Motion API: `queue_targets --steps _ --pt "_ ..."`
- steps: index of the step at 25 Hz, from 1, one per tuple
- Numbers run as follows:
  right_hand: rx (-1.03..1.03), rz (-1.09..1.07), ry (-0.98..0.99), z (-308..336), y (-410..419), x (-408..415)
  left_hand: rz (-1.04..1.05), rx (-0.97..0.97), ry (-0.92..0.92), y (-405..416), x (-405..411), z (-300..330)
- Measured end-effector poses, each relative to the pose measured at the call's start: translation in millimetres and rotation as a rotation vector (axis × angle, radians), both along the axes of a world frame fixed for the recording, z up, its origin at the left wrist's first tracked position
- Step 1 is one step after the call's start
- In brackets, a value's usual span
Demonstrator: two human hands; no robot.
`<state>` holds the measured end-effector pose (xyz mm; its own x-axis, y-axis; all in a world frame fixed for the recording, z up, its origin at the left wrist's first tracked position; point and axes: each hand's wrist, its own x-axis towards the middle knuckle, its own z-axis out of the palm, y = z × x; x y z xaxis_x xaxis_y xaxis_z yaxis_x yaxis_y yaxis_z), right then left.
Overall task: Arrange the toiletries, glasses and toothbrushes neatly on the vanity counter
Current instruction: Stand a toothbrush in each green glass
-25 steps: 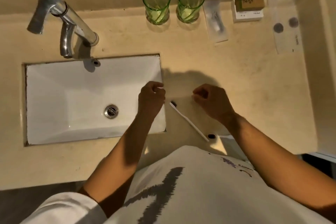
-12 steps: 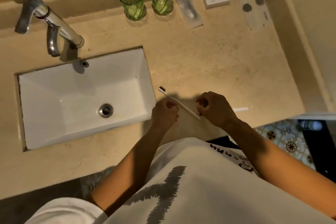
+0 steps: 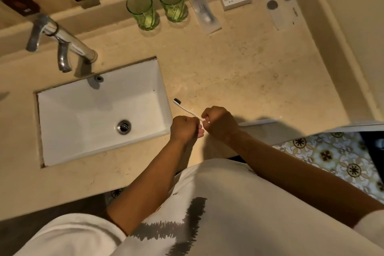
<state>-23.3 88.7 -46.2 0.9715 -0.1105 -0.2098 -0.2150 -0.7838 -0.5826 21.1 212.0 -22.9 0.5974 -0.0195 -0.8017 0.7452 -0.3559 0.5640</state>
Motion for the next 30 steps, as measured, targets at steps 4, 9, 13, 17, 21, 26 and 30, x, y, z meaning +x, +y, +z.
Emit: queue_targets --steps 4,9,13,17,21,26,30 --pt "0.009 0.037 0.007 3 -2 -1 -0.011 0.098 -0.040 -13 1 -2" --pt "0.109 0.059 -0.066 8 -5 -2 0.001 0.134 -0.054 -18 3 -4" --pt "0.253 -0.007 0.051 14 -16 17 0.024 0.070 -0.077 -13 16 3" --pt "0.387 -0.168 0.161 34 -22 48 0.019 -0.008 -0.182 -15 44 21" --pt "0.474 -0.274 0.095 61 -28 89 0.018 -0.076 -0.281 -23 80 43" --pt "0.480 -0.243 0.014 93 -43 139 0.007 -0.110 -0.391 -32 129 69" --pt "0.487 -0.226 -0.076 111 -56 179 -0.066 -0.105 -0.517 -45 172 86"
